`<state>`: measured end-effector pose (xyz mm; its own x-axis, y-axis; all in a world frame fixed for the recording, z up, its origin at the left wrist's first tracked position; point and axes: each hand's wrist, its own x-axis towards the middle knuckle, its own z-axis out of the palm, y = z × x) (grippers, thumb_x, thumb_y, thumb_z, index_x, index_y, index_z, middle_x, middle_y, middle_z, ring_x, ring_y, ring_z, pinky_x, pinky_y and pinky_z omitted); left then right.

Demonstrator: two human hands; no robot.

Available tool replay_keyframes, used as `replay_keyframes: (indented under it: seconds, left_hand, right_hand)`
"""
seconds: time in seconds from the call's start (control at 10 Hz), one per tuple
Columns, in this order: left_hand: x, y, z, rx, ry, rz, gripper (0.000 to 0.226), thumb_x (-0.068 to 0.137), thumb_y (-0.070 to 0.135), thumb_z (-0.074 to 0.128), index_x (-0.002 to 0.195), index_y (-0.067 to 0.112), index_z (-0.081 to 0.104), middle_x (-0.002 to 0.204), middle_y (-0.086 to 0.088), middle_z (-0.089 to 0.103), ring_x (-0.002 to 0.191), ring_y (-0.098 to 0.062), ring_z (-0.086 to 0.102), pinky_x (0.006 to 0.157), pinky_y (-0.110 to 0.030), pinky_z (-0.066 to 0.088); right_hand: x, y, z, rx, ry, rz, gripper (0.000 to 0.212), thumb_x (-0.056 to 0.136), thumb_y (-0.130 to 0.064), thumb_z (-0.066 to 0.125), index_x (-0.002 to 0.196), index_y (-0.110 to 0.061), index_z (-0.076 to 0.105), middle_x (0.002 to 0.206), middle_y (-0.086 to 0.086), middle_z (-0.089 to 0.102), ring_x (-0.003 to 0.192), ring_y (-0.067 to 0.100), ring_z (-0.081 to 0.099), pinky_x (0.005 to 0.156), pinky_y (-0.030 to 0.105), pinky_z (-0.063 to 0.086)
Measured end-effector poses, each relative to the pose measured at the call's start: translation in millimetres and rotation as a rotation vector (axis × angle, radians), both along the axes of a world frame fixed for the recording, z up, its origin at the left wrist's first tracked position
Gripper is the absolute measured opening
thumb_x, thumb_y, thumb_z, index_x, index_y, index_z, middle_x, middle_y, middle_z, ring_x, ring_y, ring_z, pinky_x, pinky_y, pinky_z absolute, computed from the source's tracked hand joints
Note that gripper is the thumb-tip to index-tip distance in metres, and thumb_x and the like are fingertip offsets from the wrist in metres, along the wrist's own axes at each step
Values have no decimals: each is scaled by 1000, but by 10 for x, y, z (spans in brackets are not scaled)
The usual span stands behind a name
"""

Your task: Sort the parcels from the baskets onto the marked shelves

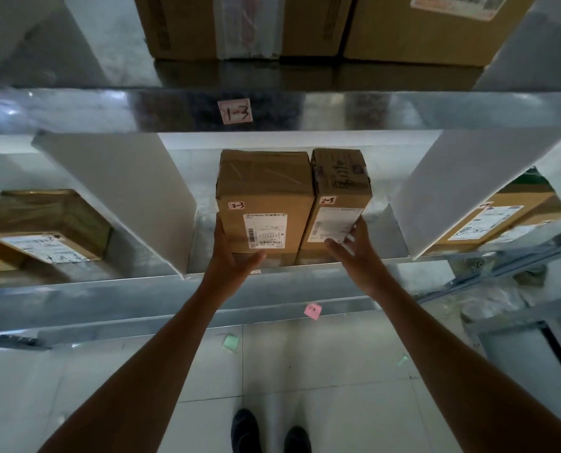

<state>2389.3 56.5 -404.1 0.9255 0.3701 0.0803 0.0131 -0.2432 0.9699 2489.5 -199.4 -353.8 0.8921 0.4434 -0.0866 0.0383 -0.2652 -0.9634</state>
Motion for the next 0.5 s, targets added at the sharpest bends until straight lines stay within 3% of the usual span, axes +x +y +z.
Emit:
replay_keyframes:
  seconds: [0.1, 0.2, 0.3, 0.4, 0.5]
  left_hand:
    - [28, -104, 13, -34, -13, 23, 98, 86, 31, 82, 157, 23, 15, 148, 4, 51, 134, -19, 56, 91, -33, 59]
    - [53, -147, -34, -28, -11, 64, 105, 83, 37, 84, 157, 15, 12, 149, 0, 50, 134, -20, 56, 92, -35, 60]
    - [17, -153, 4, 39, -8, 77, 100, 84, 35, 84, 155, 25, 15, 146, 6, 51, 132, -14, 57, 88, -29, 60]
    - [-18, -122, 41, 113, -8, 75, 89, 83, 37, 84, 148, 42, 25, 141, 12, 54, 129, -8, 58, 89, -31, 61]
    - [-91, -69, -3, 350, 90, 45, 90, 86, 43, 79, 155, 27, 24, 147, 1, 53, 133, -19, 56, 100, -47, 57]
  right_hand:
    - [14, 25, -136, 48, -4, 15, 82, 94, -33, 72, 155, -31, 17, 143, -15, 46, 130, 10, 54, 86, 19, 58]
    - [51, 9, -193, 47, -8, 28, 80, 96, -30, 72, 151, -42, 15, 147, -12, 44, 133, 14, 53, 89, 22, 58]
    - [78, -13, -172, 32, -19, 70, 78, 98, -21, 71, 151, -41, 17, 146, -21, 43, 130, -1, 55, 85, 16, 56]
    - [154, -164, -122, -73, -72, 139, 71, 97, -33, 70, 148, -46, 23, 136, -32, 44, 112, -28, 51, 75, 1, 48]
    - [168, -300, -89, -296, -154, 200, 57, 100, -41, 65, 149, -40, 35, 137, -23, 50, 113, -12, 58, 76, 4, 49]
